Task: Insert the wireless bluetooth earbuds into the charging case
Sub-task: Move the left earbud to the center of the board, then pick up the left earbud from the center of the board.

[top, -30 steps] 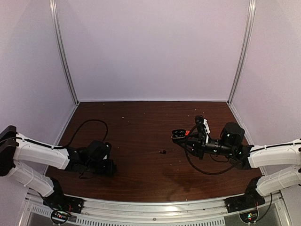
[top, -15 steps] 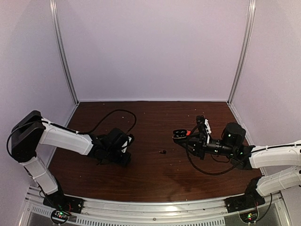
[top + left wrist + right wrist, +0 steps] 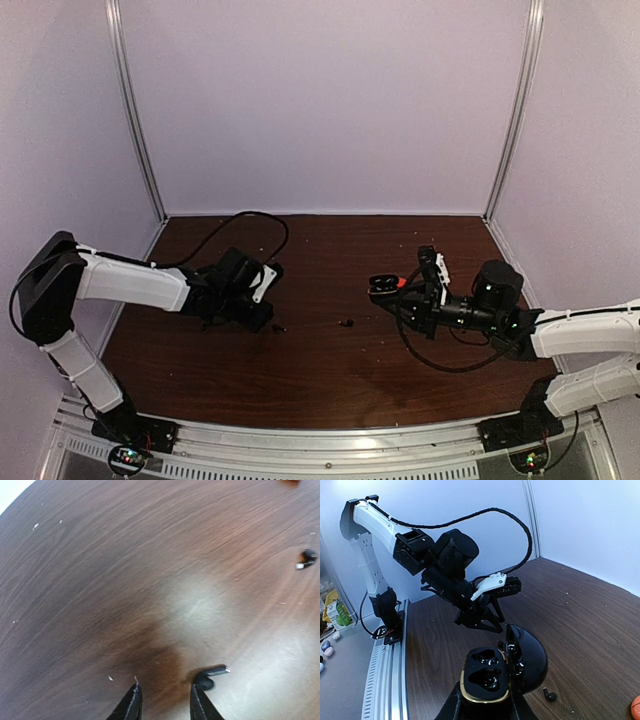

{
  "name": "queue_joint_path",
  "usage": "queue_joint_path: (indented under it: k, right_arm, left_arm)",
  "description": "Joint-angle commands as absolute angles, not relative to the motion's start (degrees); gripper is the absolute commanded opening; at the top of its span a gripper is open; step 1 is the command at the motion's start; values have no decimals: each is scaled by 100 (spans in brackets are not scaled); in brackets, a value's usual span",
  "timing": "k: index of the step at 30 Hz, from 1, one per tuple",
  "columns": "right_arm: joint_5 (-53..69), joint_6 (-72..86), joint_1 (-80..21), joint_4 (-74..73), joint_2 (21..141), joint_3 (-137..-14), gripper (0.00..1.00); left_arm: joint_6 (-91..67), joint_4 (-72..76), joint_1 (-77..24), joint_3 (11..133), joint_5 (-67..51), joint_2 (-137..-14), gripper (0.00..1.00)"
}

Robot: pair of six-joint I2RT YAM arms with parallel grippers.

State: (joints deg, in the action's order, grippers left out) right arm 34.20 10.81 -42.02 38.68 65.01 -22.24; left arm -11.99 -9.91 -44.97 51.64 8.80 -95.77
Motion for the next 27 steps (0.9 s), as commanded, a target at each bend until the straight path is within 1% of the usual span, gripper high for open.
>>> queue_joint_path:
  k: [1, 4, 7, 9, 14, 25, 27]
  right_arm:
    - [3340, 1063, -4179, 3884, 6385, -2197, 0]
    - [3357, 1087, -4185, 3915, 6411, -2204, 0]
    - [3379, 1090, -4181, 3935, 6432, -2215, 0]
    - [3381, 1090, -4180, 3935, 6442, -2223, 0]
    - [3384, 1098, -4179, 3914, 6404, -2217, 0]
    - [3340, 1118, -4182, 3920, 6343, -2154, 0]
    - [3331, 1108, -4181, 3920, 6329, -2145, 0]
  left_arm:
    - [-1134, -102, -4490, 4584, 114, -8824, 35]
    - [-1607, 215, -4422, 4384, -307, -8668, 35]
    - [-2117, 184, -4420, 4442, -499, -8871, 36]
    - [-2446, 186, -4420, 4465, -509, -9042, 38]
    - [-2965, 79, -4420, 4580, -227, -9342, 38]
    - [-3085, -57, -4420, 4806, -87, -9795, 36]
    - [-3064, -182, -4413, 4869, 145, -9856, 34]
